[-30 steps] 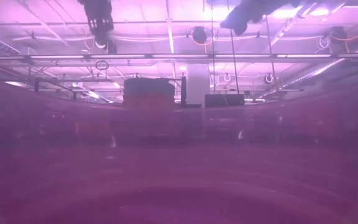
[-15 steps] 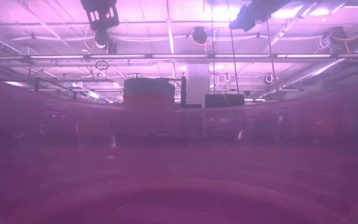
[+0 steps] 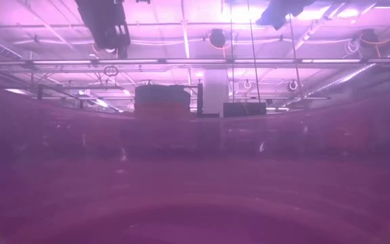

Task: Place and stack bowls onto a shelf
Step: Stack the purple bowl on the green bowl on the shelf

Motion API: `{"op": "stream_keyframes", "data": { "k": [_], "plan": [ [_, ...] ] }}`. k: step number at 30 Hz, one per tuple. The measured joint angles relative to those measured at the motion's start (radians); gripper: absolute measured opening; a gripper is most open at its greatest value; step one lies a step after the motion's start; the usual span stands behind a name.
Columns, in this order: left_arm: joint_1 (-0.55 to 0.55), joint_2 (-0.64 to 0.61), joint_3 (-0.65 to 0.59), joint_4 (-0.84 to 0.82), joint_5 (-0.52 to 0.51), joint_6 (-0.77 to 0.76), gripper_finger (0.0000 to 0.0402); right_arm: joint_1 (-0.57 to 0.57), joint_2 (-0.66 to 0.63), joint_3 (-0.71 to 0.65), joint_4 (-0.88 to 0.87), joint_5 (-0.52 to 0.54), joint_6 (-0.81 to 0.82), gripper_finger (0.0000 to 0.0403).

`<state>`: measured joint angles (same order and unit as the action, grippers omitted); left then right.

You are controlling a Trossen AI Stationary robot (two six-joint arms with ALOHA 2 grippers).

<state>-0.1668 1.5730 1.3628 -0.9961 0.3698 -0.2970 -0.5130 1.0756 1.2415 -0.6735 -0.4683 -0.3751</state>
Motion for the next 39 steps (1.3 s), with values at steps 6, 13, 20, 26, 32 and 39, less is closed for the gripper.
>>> {"op": "stream_keyframes", "data": {
  "k": [6, 13, 20, 26, 32, 39],
  "plan": [
    [-0.034, -0.001, 0.0, 0.005, -0.005, 0.071, 0.0067, 0.022, 0.0, 0.0, 0.007, 0.0, 0.075, 0.0134],
    [-0.075, -0.001, 0.0, 0.123, -0.068, -0.06, 0.0067, 0.038, 0.0, 0.0, 0.003, 0.0, 0.048, 0.0134],
    [-0.136, 0.033, 0.0, 0.238, -0.163, -0.334, 0.0067, 0.037, 0.0, 0.0, -0.004, 0.001, -0.05, 0.0134],
    [-0.216, 0.137, -0.002, 0.315, -0.157, -0.508, 0.0067, 0.037, 0.0, 0.0, -0.013, 0.001, -0.134, 0.0134],
    [-0.274, 0.223, -0.001, 0.438, -0.155, -0.604, 0.0067, 0.037, 0.0, 0.0, -0.014, -0.002, -0.145, 0.0134],
    [-0.314, 0.305, 0.0, 0.531, -0.163, -0.627, 0.0067, 0.037, -0.001, 0.0, -0.028, -0.003, -0.146, 0.0134]
  ]
}}
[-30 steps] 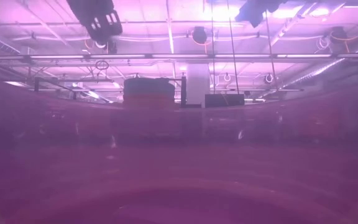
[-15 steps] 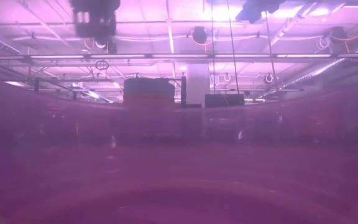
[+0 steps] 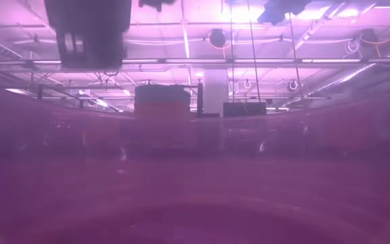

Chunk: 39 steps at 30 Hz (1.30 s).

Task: Place and stack bowls onto a shelf
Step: Stack the purple bowl on the green bowl on the shelf

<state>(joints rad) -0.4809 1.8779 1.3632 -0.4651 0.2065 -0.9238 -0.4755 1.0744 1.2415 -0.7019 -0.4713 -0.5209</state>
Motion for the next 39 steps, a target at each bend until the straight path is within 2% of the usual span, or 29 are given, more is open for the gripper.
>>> {"op": "stream_keyframes", "data": {
  "k": [8, 39],
  "plan": [
    [-0.008, 0.066, -0.001, -0.004, -0.029, 0.03, 0.0067, 0.0, -0.013, 0.0, -0.029, 0.0, -0.024, 0.0134],
    [-0.011, 0.088, -0.002, 0.057, -0.095, -0.028, 0.0067, 0.0, -0.041, 0.0, -0.038, 0.0, -0.023, 0.0134]
  ]
}}
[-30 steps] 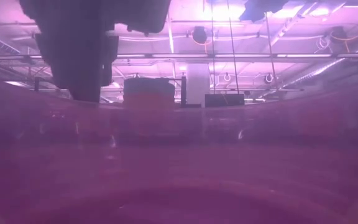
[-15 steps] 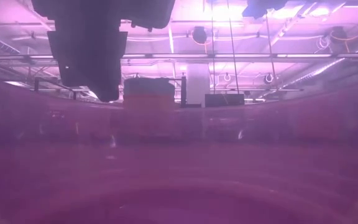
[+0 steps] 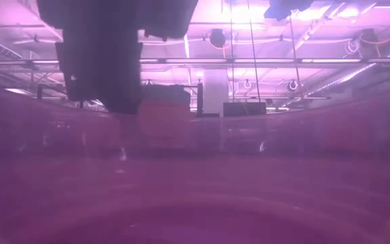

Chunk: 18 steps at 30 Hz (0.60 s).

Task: Place and stack bowls onto a shelf
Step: Stack the purple bowl on the green bowl on the shelf

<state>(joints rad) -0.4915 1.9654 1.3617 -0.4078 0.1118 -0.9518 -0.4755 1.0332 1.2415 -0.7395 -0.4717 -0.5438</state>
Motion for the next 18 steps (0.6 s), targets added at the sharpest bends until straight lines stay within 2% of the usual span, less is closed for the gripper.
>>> {"op": "stream_keyframes", "data": {
  "k": [18],
  "plan": [
    [-0.003, 0.052, 0.002, 0.039, -0.016, 0.024, 0.0067, 0.0, -0.013, 0.0, -0.014, 0.0, 0.0, 0.0134]
  ]
}}
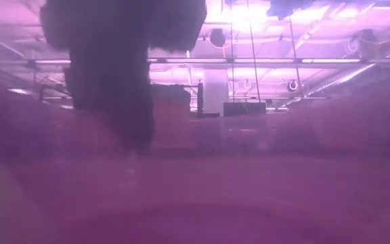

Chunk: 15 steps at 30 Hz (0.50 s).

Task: Place and stack bowls onto a shelf
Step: Stack the purple bowl on the green bowl on the shelf

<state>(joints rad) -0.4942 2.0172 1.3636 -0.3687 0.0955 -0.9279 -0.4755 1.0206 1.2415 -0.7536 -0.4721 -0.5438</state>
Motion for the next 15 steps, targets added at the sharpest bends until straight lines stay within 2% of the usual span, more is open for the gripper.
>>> {"op": "stream_keyframes", "data": {
  "k": [3, 7, 11, 15],
  "plan": [
    [0.008, 0.009, -0.002, -0.067, 0.021, -0.016, 0.0054, 0.0, -0.002, 0.0, 0.0, 0.0, 0.0, 0.0134],
    [0.034, 0.009, 0.001, -0.106, 0.12, -0.022, 0.001, 0.0, -0.002, 0.0, 0.0, 0.0, 0.0, 0.0134],
    [0.061, 0.011, 0.0, -0.094, 0.163, -0.025, 0.0007, 0.0, -0.002, 0.0, 0.0, 0.0, 0.0, 0.0134],
    [0.097, -0.017, -0.002, -0.15, 0.174, -0.023, 0.0005, 0.0, -0.002, 0.0, 0.0, 0.0, 0.0, 0.0134]
  ]
}}
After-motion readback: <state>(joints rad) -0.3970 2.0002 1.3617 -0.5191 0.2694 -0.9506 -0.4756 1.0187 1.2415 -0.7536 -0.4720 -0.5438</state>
